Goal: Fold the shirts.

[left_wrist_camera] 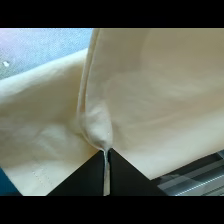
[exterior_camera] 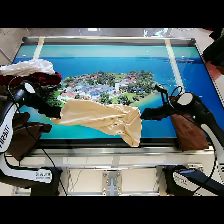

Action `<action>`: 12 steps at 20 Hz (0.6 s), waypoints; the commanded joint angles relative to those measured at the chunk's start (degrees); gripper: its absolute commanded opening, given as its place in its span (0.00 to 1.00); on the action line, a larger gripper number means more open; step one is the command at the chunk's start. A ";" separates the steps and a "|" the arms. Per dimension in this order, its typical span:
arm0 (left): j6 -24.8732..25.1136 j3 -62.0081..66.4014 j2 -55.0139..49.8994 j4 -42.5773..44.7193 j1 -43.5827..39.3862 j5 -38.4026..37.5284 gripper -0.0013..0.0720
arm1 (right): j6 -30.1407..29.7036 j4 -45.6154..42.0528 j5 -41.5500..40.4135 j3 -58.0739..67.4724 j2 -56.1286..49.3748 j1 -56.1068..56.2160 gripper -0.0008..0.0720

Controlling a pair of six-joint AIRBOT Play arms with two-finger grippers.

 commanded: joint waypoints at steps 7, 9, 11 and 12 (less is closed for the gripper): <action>0.04 0.00 -0.04 -0.02 0.00 -0.28 0.03 | 3.10 -0.76 -16.72 -0.50 -9.62 14.95 0.70; 0.04 0.00 -0.04 -0.02 0.00 -0.26 0.03 | 3.13 -0.92 -19.26 0.48 -9.62 17.35 0.70; 0.04 0.00 -0.04 -0.02 0.00 -0.28 0.03 | 3.23 -1.29 -20.31 1.95 -9.64 18.14 0.70; 0.04 0.00 -0.04 -0.04 0.00 -0.28 0.03 | 3.43 -1.99 -20.13 2.25 -9.64 18.12 0.68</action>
